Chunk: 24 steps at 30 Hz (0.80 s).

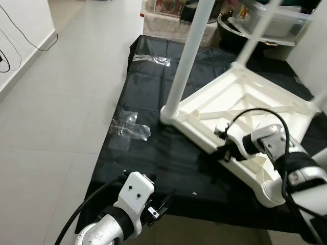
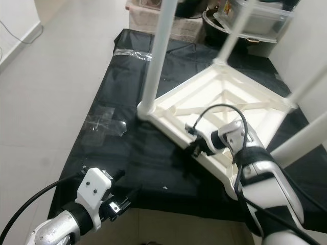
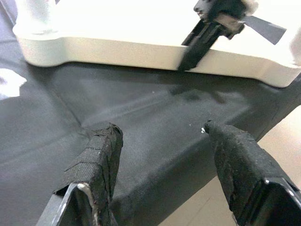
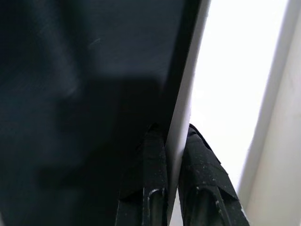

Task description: Building children table

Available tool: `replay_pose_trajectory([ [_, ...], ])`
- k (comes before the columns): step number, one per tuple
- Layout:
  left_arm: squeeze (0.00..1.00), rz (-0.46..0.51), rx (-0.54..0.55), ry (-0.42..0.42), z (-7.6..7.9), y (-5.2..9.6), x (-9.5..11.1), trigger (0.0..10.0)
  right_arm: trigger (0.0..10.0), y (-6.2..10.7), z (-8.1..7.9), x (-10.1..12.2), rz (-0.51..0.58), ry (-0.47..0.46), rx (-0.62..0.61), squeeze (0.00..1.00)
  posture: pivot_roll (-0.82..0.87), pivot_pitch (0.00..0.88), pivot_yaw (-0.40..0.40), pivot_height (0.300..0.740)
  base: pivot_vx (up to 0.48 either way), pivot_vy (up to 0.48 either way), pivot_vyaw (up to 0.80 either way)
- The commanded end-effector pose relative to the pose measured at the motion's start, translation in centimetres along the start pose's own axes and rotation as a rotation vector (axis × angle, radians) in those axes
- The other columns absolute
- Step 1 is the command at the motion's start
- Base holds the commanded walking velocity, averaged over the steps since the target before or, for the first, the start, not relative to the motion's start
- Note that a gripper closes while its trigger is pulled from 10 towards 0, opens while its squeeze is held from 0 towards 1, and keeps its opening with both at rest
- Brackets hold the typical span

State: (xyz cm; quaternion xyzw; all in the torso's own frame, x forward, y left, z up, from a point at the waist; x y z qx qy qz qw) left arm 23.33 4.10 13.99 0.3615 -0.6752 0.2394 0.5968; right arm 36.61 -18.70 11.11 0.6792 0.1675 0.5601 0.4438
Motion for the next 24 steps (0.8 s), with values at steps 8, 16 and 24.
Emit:
replay_pose_trajectory([
  [8, 0.0, -0.019, -0.005, 0.014, -0.2, -0.7, -0.9, 10.0, 0.0, -1.1, -4.6, 2.6, -0.021, 0.456, 0.25, 0.0, 0.12, 0.11, -0.155, 0.74, 0.0, 0.0, 0.0],
  [16, 0.0, -0.019, -0.003, 0.016, -0.4, -0.9, -1.0, 10.0, 0.0, -1.4, -5.5, 4.4, 0.024, 0.54, 0.251, 0.0, 0.12, 0.101, -0.155, 0.74, 0.0, 0.0, 0.0],
  [24, 0.0, -0.017, -0.002, 0.015, -0.4, -1.1, -1.1, 10.0, 0.0, -1.1, -7.0, 3.8, -0.014, 0.609, 0.327, 0.0, 0.12, 0.098, -0.163, 0.74, 0.0, 0.0, 0.0],
])
Point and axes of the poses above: a point about 5 cm out from each wrist's last joint towards the gripper, its own y axis pointing back from the gripper into the wrist, its own x axis along the axis of the wrist's last joint, z = x × y, the point moved 6 cm from there along -y, pointing out of the wrist towards the gripper, and after that the axes turned 7 degrees about -y, right-handed, at the moved point
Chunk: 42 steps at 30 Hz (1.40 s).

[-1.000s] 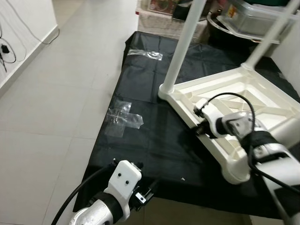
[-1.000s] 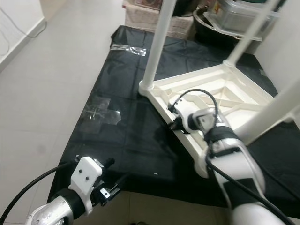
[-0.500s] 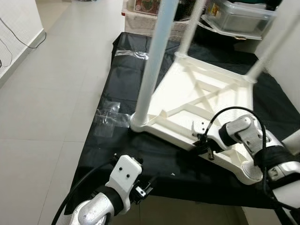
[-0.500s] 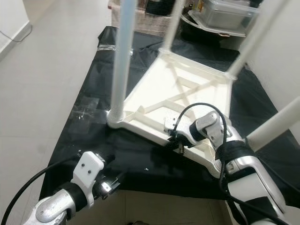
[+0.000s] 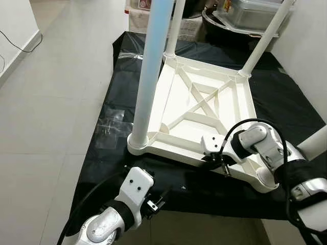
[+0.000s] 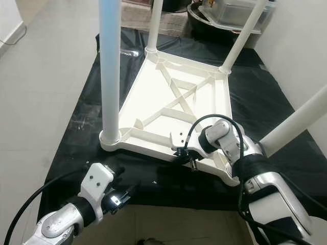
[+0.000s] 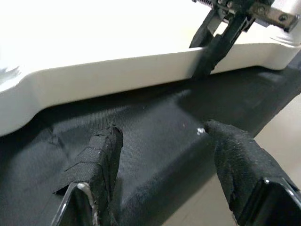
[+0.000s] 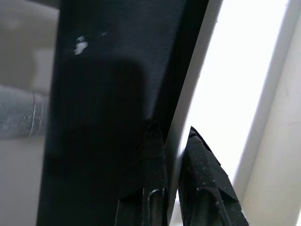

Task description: Building children table

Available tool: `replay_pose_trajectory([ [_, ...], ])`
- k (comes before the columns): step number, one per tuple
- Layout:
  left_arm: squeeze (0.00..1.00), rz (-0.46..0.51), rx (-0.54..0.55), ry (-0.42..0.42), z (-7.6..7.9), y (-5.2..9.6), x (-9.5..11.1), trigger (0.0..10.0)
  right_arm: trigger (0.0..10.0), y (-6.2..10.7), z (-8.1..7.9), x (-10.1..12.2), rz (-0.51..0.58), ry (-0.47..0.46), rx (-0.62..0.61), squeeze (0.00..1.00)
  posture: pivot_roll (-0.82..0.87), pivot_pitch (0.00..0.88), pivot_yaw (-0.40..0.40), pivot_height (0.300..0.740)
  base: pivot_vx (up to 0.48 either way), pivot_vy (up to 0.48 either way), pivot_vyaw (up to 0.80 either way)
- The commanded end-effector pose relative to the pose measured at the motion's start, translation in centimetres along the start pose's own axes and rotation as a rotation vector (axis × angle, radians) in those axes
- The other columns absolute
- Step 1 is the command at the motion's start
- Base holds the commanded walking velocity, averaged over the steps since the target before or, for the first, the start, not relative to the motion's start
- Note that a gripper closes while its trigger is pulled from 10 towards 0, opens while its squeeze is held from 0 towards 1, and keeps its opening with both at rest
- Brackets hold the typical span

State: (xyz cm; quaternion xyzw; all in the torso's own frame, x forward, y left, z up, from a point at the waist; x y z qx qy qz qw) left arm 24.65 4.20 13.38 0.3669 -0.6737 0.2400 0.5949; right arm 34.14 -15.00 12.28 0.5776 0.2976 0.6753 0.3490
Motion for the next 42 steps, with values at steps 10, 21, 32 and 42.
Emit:
replay_pose_trajectory([
  [10, 0.0, -0.007, -0.013, 0.012, 0.3, 0.0, -0.6, 10.0, 0.0, 1.4, -5.8, -4.4, -0.132, 0.051, 0.293, 0.0, 0.11, 0.095, -0.151, 0.74, 0.0, 0.0, 0.0],
  [21, 0.0, -0.005, -0.014, 0.001, 0.3, 0.0, -0.5, 10.0, 0.0, 0.3, -4.5, -2.5, -0.071, 0.102, 0.217, 0.0, 0.12, 0.093, -0.15, 0.74, 0.0, 0.0, 0.0],
  [32, 0.0, -0.001, -0.016, -0.005, 0.2, -0.3, -0.4, 10.0, 0.0, -2.2, -1.0, 7.1, 0.147, 0.261, 0.064, 0.0, 0.12, 0.107, -0.152, 0.74, 0.0, 0.0, 0.0],
  [42, 0.0, 0.006, -0.015, 0.004, 0.3, -0.3, -0.2, 10.0, 10.0, -3.4, 0.5, 6.6, 0.083, 0.208, -0.032, 0.0, 0.11, 0.111, -0.161, 0.74, 0.0, 0.0, 0.0],
])
Point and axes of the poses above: a point about 5 cm out from each wrist's last joint towards the gripper, its own y axis pointing back from the gripper into the wrist, its own x axis along the axis of the wrist's last joint, z = x × y, the point moved 6 cm from there along -y, pointing out of the wrist towards the gripper, and after that the axes turned 7 degrees about -y, right-handed, at the moved point
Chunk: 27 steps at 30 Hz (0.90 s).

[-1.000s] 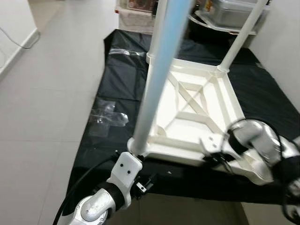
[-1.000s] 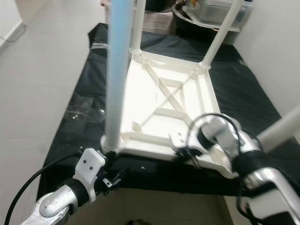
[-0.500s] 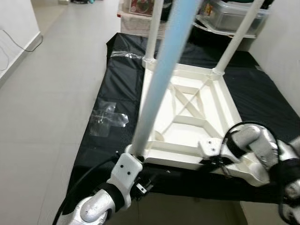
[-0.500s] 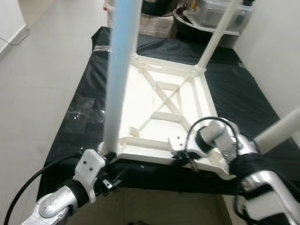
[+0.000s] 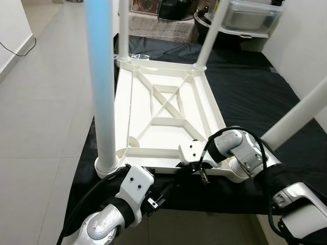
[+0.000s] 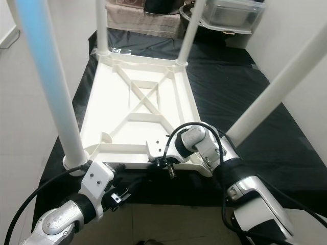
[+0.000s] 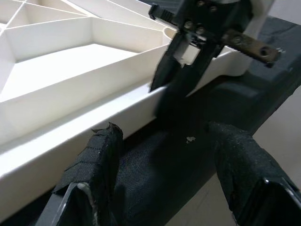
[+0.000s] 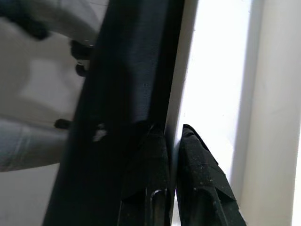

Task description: Building children table

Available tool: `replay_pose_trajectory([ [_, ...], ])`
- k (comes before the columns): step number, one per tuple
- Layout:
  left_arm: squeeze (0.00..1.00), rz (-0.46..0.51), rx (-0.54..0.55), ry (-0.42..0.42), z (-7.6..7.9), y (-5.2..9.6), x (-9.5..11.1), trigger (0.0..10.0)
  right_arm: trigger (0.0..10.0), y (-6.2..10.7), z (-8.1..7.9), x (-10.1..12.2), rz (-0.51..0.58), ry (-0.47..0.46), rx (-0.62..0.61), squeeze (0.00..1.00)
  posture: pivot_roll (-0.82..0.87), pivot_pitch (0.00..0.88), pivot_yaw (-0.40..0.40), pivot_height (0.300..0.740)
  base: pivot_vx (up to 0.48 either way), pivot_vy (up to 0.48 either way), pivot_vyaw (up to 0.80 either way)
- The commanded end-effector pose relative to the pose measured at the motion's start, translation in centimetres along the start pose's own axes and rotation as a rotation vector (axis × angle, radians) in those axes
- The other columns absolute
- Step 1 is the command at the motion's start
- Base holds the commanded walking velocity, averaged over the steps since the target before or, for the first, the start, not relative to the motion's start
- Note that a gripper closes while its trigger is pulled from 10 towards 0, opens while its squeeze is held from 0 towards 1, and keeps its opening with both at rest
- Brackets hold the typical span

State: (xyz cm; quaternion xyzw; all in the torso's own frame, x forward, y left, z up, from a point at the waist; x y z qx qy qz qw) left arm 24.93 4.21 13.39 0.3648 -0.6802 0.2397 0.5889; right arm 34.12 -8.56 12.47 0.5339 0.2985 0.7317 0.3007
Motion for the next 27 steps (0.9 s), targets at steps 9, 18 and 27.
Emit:
replay_pose_trajectory([
  [9, 0.0, -0.001, -0.011, 0.019, 0.5, -0.2, -0.2, 10.0, 10.0, 0.6, 0.8, 0.5, -0.021, -0.026, -0.035, 1.0, 0.11, 0.102, -0.162, 0.74, 0.0, 0.0, 0.0],
  [18, 0.0, -0.006, -0.008, 0.02, 0.5, -0.5, -0.6, 10.0, 10.0, 2.3, 0.6, 1.3, 0.043, -0.08, -0.108, 0.0, 0.12, 0.067, -0.168, 0.74, 0.0, 0.0, 0.0],
  [27, 0.0, -0.02, -0.004, 0.019, -0.3, -1.8, -1.7, 10.0, 10.0, 4.5, 0.3, 2.1, 0.278, -0.197, -0.521, 0.0, 0.1, 0.0, -0.139, 0.74, 0.0, 0.0, 0.0],
])
Point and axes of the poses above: a point about 5 cm out from each wrist's last joint towards the gripper, its own y axis pointing back from the gripper into the wrist, its own x axis along the axis of the wrist's last joint, z = x × y, the point moved 6 cm from there along -y, pointing out of the wrist towards the gripper, and after that the axes turned 7 degrees about -y, right-handed, at the moved point
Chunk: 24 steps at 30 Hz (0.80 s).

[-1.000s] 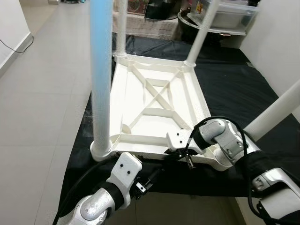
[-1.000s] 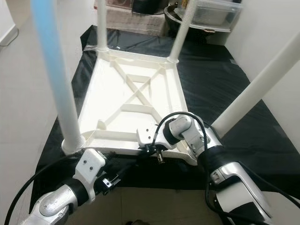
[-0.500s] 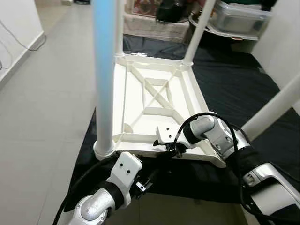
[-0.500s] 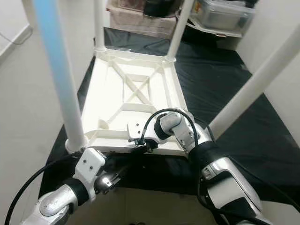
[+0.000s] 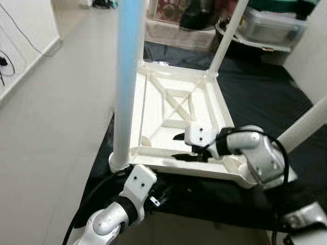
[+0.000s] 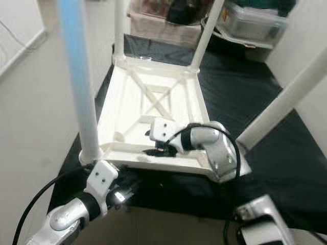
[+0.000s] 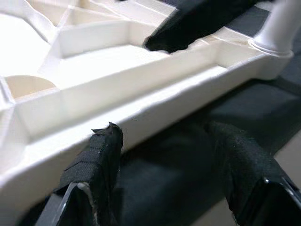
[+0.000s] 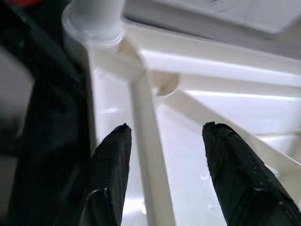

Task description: Building children table

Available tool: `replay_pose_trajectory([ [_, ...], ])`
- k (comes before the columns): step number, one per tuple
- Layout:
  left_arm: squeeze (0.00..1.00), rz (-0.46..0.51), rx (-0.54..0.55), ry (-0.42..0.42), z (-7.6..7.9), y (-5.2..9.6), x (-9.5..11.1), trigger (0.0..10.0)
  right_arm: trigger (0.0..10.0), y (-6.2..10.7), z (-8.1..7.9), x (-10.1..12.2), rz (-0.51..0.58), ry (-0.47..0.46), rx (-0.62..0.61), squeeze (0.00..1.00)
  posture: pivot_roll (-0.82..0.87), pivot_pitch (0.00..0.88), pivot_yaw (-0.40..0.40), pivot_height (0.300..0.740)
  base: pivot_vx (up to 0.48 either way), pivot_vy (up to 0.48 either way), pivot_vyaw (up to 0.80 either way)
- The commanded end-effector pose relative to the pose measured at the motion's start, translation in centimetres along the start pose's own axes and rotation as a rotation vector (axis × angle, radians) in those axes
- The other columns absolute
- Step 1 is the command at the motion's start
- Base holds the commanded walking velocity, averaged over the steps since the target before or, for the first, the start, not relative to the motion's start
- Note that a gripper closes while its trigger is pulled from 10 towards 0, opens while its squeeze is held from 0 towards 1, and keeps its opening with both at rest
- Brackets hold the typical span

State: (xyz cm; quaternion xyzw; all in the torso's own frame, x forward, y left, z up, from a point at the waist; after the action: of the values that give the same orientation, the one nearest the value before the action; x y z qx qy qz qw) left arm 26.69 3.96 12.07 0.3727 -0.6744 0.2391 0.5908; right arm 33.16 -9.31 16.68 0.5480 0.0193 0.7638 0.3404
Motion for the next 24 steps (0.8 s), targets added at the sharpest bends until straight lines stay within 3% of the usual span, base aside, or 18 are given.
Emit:
replay_pose_trajectory([
  [1, 0.0, -0.004, -0.014, 0.014, 0.4, -0.2, -0.3, 10.0, 10.0, 0.6, 0.6, 0.1, 0.009, -0.011, -0.054, 0.0, 0.1, 0.0, -0.139, 0.74, 0.0, 0.0, 0.0],
  [4, 0.0, -0.006, -0.019, 0.007, 0.3, -0.5, -0.6, 10.0, 10.0, 0.7, 0.1, 0.1, 0.051, -0.047, -0.131, 0.0, 0.09, 0.0, -0.122, 0.74, 0.0, 0.0, 0.0],
  [6, 0.0, -0.01, -0.02, -0.001, 0.0, -1.0, -0.9, 10.0, 10.0, 1.4, 0.5, 0.8, 0.143, -0.112, -0.283, 0.0, 0.09, 0.0, -0.113, 0.74, 0.0, 0.0, 0.0],
  [7, 0.0, -0.01, -0.02, -0.001, 0.0, -1.0, -0.9, 10.0, 10.0, 1.4, 0.5, 0.8, 0.143, -0.112, -0.283, 0.0, 0.09, 0.0, -0.113, 0.74, 0.0, 0.0, 0.0],
  [9, 0.0, -0.013, -0.016, -0.012, -0.4, -1.4, -1.1, 10.0, 10.0, 2.5, 1.6, 1.0, 0.216, -0.169, -0.456, 0.0, 0.1, 0.0, -0.1, 0.74, 0.0, 0.0, 0.0],
  [10, 0.0, -0.013, -0.016, -0.012, -0.4, -1.4, -1.1, 10.0, 10.0, 2.5, 1.6, 1.0, 0.216, -0.169, -0.456, 0.0, 0.1, 0.0, -0.1, 0.74, 0.0, 0.0, 0.0],
  [12, 0.0, -0.012, -0.011, -0.024, -0.7, -1.6, -1.2, 10.0, 10.0, 3.7, 2.5, 1.1, 0.268, -0.201, -0.591, 0.0, 0.09, 0.0, -0.094, 0.74, 0.0, 0.0, 0.0],
  [14, 0.0, -0.012, -0.011, -0.024, -0.7, -1.6, -1.2, 10.0, 10.0, 3.7, 2.5, 1.1, 0.268, -0.201, -0.591, 0.0, 0.09, 0.0, -0.094, 0.74, 0.0, 0.0, 0.0],
  [15, 0.0, -0.008, -0.003, -0.029, -1.0, -1.7, -1.2, 10.0, 10.0, 4.2, 2.5, 1.1, 0.292, -0.228, -0.649, 0.0, 0.09, 0.0, -0.088, 0.74, 0.0, 0.0, 0.0],
  [21, 0.0, -0.006, 0.012, -0.077, -1.7, -2.2, -1.5, 10.0, 10.0, 4.6, -0.1, -1.4, 0.273, -0.376, -0.753, 0.0, 0.1, 0.0, -0.076, 0.74, 0.0, 0.0, 0.0],
  [24, 0.0, -0.014, 0.016, -0.101, -2.1, -2.6, -1.9, 10.0, 10.0, 4.9, -1.9, -3.9, 0.21, -0.477, -0.835, 0.0, 0.1, 0.0, -0.067, 0.74, 0.0, 0.0, 0.0],
])
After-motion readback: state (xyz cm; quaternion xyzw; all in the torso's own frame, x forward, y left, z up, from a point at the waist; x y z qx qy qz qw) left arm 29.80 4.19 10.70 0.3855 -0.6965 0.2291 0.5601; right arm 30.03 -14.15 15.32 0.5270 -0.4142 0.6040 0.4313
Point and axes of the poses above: a point about 5 cm out from each wrist's last joint towards the gripper, its own y axis pointing back from the gripper into the wrist, its own x axis along the axis of the wrist's last joint, z = x × y, the point moved 6 cm from there along -y, pointing out of the wrist towards the gripper, and after that the axes turned 7 degrees about -y, right-handed, at the moved point
